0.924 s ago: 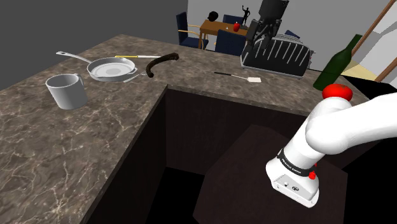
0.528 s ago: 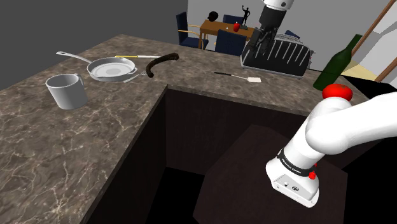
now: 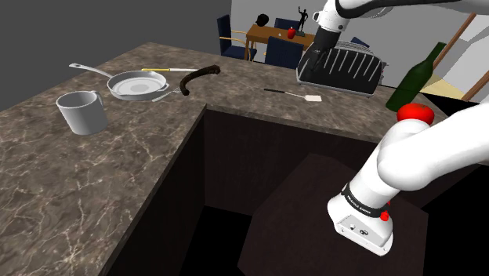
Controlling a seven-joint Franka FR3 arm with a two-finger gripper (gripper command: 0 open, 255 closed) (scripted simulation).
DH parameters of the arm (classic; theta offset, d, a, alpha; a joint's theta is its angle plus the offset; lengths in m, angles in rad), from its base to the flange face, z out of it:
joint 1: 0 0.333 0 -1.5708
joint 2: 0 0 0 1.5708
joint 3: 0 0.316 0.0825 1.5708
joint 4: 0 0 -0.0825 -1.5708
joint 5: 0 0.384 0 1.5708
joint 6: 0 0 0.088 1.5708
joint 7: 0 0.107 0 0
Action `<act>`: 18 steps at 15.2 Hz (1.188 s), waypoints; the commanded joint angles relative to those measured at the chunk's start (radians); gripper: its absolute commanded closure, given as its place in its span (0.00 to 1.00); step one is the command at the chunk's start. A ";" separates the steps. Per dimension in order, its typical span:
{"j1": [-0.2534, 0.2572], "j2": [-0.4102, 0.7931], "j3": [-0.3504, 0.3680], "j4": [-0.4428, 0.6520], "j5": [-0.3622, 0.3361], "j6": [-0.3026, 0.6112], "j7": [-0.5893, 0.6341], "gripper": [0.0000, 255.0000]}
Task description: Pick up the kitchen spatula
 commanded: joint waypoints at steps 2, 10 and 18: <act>0.017 0.080 -0.081 0.014 -0.008 0.075 -0.135 0.00; 0.101 0.388 -0.289 0.139 0.106 0.248 -0.528 0.00; 0.105 0.676 -0.355 0.271 0.337 0.328 -0.860 0.00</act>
